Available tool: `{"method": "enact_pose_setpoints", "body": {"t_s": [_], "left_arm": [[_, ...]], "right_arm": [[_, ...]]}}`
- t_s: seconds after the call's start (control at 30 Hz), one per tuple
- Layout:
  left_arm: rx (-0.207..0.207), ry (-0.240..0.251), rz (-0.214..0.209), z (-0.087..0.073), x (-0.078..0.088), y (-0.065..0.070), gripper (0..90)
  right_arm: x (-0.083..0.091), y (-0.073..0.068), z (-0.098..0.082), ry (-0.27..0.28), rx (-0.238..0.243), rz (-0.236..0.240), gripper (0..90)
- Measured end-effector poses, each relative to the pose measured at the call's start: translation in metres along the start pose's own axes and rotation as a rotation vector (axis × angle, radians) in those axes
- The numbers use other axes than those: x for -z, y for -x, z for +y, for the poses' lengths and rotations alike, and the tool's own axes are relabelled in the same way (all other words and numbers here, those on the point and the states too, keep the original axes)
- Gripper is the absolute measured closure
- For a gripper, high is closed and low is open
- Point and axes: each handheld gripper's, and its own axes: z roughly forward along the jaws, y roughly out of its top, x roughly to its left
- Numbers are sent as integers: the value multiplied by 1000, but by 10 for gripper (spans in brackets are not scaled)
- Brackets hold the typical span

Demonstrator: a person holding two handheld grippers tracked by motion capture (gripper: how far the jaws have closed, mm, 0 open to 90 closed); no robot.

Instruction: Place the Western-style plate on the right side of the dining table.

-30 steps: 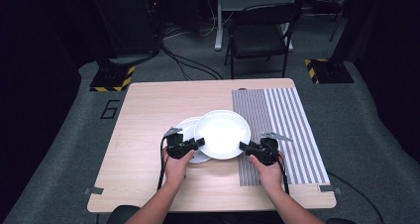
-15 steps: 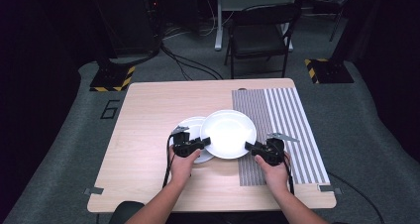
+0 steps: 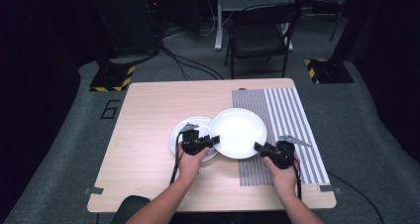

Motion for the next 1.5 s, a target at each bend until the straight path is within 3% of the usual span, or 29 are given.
{"method": "enact_pose_setpoints", "body": {"t_s": [0.6,1.5], "left_arm": [[-59,-29,-59,5,-20,16,614],[-79,-70,-137,7,-51,40,614]], "right_arm": [[24,12,-7,35,-37,-58,566],[55,30,-15,82,-87,-143,565]]}}
